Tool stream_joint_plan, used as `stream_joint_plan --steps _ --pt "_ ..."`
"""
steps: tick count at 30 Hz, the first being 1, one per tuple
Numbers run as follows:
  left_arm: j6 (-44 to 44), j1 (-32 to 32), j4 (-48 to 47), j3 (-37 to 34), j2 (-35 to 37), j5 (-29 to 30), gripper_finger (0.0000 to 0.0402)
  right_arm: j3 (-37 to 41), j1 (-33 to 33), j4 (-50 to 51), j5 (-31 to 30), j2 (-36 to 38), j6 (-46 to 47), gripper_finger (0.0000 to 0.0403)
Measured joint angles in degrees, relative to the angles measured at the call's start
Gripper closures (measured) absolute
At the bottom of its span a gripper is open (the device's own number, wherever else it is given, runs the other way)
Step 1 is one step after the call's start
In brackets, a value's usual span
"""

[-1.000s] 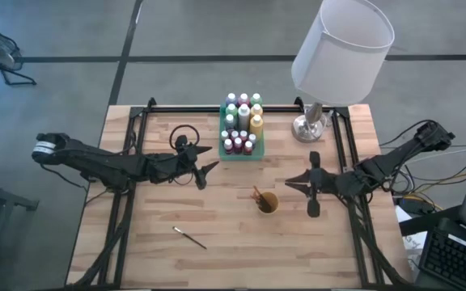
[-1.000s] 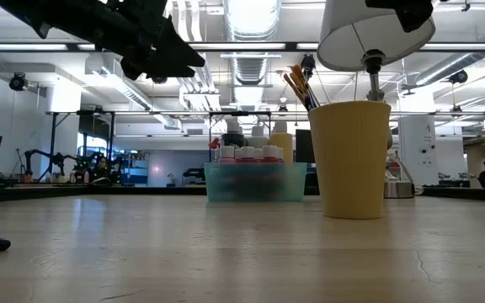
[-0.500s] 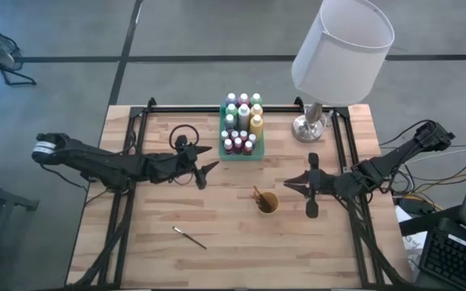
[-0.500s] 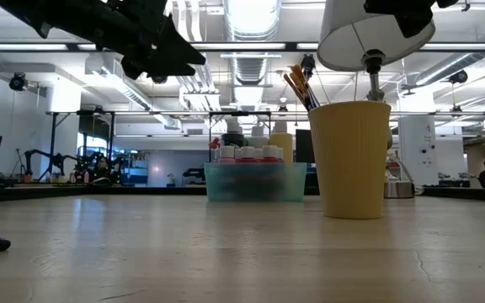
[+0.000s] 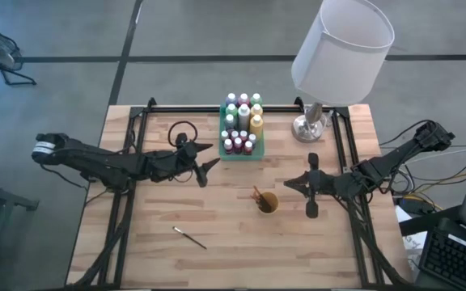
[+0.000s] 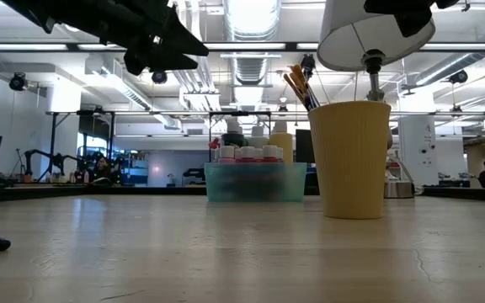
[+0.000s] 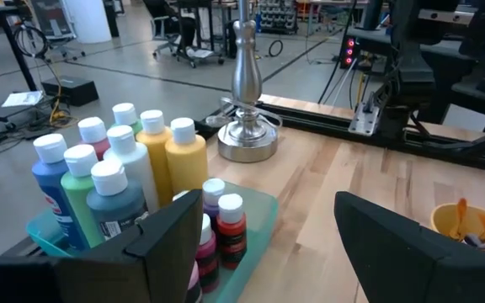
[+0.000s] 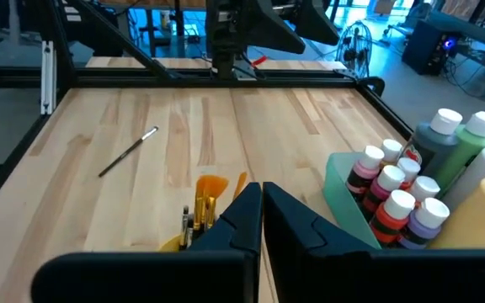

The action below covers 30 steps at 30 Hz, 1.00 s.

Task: Pick & Place Paint Supplies
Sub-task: Put the silver paintbrush into the yellow cup

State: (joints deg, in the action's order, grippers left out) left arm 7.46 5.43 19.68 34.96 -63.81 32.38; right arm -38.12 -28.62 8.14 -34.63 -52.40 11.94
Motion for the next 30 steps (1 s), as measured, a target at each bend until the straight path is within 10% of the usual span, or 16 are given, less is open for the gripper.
stream_joint_plan --steps 15,20,25,30 --pt "9.4 -0.2 -1.6 -0.3 0.1 -0.7 0.0128 0.3 0.0 0.0 0.0 0.0 -0.1 0.0394" --pt "8.8 -0.5 -6.5 0.6 0.4 -15.8 0.0128 0.3 0.0 0.0 0.0 0.0 -0.1 0.0394" --pt "6.0 2.4 -27.8 8.7 1.7 -25.3 0.0129 0.5 0.0 0.1 0.0 0.0 -0.1 0.0394" --pt "10.3 9.9 -57.1 20.1 0.8 -15.4 0.0129 0.8 0.0 0.1 0.0 0.0 0.0 0.0394"
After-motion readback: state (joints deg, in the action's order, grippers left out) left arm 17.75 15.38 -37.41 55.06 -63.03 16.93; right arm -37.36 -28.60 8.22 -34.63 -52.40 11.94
